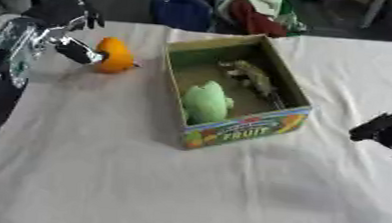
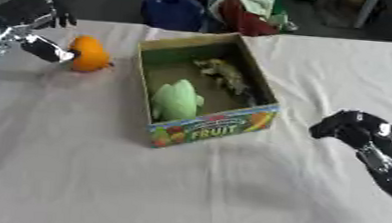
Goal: Pick up objects on the table and place them in the box.
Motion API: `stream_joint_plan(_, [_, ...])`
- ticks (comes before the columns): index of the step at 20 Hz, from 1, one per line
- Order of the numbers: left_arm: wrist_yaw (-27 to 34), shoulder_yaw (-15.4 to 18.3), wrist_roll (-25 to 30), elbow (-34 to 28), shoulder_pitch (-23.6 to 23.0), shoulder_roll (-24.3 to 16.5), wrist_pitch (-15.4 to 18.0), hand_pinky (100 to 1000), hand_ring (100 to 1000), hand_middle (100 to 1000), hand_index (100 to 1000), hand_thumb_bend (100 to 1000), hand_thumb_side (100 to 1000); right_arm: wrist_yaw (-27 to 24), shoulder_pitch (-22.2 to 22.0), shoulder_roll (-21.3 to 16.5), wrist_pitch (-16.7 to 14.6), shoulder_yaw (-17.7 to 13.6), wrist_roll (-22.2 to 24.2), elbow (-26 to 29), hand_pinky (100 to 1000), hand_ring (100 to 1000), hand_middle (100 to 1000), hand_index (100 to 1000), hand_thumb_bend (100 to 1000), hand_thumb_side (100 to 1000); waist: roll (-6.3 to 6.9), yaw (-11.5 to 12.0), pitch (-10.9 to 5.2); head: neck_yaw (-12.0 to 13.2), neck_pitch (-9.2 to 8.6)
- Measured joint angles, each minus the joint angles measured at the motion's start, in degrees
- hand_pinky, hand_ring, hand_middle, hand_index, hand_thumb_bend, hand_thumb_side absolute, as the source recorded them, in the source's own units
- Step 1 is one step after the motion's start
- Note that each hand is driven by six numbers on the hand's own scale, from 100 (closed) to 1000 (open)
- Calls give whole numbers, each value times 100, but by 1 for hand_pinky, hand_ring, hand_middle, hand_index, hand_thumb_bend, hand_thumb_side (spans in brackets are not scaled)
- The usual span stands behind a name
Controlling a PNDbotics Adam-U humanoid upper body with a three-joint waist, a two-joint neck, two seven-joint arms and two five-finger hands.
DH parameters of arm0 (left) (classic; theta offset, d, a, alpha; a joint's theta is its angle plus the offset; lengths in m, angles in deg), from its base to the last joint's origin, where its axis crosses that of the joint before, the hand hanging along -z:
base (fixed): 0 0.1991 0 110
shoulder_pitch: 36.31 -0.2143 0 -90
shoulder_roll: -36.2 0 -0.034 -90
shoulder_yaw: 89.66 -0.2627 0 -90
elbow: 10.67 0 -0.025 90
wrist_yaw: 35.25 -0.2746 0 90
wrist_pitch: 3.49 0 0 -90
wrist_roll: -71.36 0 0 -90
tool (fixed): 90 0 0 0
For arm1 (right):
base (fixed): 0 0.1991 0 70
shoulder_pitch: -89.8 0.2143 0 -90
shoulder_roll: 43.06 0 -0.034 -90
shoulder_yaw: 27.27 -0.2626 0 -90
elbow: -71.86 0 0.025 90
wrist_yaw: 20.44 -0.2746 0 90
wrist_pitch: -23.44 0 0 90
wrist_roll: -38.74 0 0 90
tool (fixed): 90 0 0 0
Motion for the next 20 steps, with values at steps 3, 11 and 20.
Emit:
stream_joint_plan(3, [-82,1,-35,92,-8,65,34,655,586,581,758,521,382,1,-1,0,-3,0,-1,-8,726,722,608,729,100,646,-1,-25,1,1,0])
stream_joint_plan(11, [-314,32,-261,233,-11,215,-17,635,559,555,738,464,292,27,-6,5,-7,0,-5,-10,726,723,609,729,100,661,-6,-112,46,5,0])
stream_joint_plan(20, [-643,68,-794,462,-46,298,-195,560,444,422,589,220,169,58,-11,21,-17,-1,-14,-11,726,723,609,729,100,660,-6,-148,77,4,0])
